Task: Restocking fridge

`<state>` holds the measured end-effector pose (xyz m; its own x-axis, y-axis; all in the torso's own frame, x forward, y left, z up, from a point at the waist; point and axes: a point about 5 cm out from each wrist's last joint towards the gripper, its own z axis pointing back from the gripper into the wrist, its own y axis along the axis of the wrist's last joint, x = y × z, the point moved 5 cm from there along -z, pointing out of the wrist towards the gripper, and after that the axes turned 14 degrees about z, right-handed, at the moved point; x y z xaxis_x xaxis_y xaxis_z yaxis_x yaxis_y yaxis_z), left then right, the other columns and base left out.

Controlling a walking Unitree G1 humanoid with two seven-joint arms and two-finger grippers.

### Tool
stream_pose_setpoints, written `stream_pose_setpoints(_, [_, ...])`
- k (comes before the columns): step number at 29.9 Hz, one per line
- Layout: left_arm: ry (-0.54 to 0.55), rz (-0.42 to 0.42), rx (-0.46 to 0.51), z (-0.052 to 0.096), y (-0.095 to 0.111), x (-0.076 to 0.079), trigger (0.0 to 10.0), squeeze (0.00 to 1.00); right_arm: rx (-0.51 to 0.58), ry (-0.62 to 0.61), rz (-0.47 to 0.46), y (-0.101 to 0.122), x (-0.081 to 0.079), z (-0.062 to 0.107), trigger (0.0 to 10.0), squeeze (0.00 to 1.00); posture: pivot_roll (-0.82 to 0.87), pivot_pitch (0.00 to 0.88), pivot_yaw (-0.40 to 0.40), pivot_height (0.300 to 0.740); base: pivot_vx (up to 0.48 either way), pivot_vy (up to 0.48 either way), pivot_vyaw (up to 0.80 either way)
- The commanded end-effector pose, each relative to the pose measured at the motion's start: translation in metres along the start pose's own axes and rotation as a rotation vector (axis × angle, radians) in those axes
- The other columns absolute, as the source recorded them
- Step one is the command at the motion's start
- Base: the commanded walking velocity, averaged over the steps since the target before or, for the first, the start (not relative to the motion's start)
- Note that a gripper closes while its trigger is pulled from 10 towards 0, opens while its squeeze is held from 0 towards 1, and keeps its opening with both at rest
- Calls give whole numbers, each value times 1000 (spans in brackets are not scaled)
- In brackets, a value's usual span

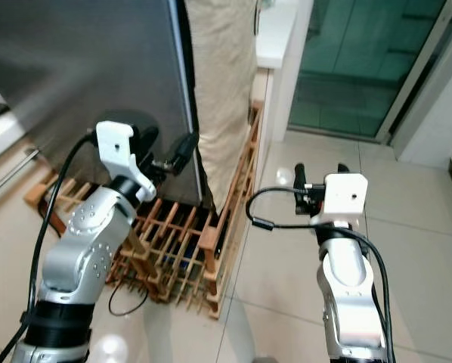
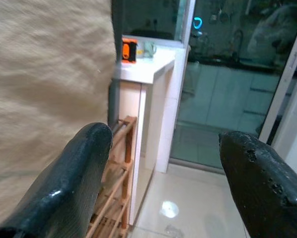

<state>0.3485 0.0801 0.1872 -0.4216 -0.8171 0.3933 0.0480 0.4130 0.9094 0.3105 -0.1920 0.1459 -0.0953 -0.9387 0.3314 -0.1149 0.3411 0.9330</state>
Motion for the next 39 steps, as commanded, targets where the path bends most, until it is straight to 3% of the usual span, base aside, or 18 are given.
stream_pose_setpoints(1, [-27,5,-5,-3,4,6,10000,0,-3,-4,-1,-1,0,1,10000,0,-194,0,58,740,0,0,0])
stream_pose_setpoints(6, [-66,32,-76,-12,-9,17,10000,0,-5,-6,-1,-3,0,0,10000,0,-197,0,56,740,0,0,0])
stream_pose_setpoints(14, [-13,12,-65,-35,-7,17,10000,0,-15,11,-25,-5,4,2,10000,0,-216,0,52,740,0,0,0])
stream_pose_setpoints(18, [-39,27,-52,-47,-4,31,10000,0,-14,13,-23,-5,5,3,10000,0,-230,0,49,740,0,0,0])
stream_pose_setpoints(39, [-98,31,-51,-66,-1,53,10000,0,-25,30,-14,-6,-2,7,10000,0,-239,9,53,740,0,0,0])
